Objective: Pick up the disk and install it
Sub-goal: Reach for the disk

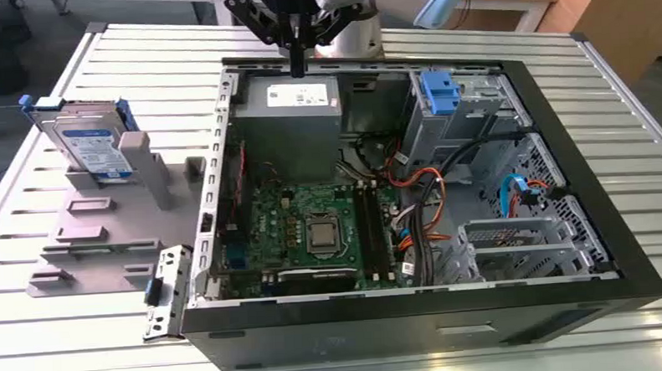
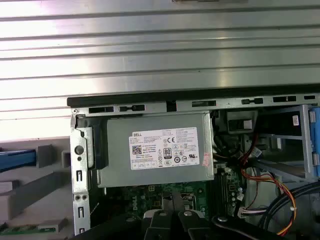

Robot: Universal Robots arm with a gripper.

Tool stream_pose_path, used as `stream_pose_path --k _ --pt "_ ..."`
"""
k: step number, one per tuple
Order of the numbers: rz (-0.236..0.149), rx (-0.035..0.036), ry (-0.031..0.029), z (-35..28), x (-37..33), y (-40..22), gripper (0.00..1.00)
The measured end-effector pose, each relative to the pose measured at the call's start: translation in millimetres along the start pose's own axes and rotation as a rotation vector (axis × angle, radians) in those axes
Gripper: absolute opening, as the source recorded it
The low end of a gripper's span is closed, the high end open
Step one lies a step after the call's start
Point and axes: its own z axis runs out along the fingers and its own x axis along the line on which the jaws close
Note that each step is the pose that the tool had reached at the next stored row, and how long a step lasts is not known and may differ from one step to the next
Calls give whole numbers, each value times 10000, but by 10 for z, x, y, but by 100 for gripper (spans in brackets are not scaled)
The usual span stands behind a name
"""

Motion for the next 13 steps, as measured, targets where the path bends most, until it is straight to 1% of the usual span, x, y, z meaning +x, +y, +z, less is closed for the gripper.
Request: stream_pose_path --k 13 --pt "0 0 0 0 21 -1 11"
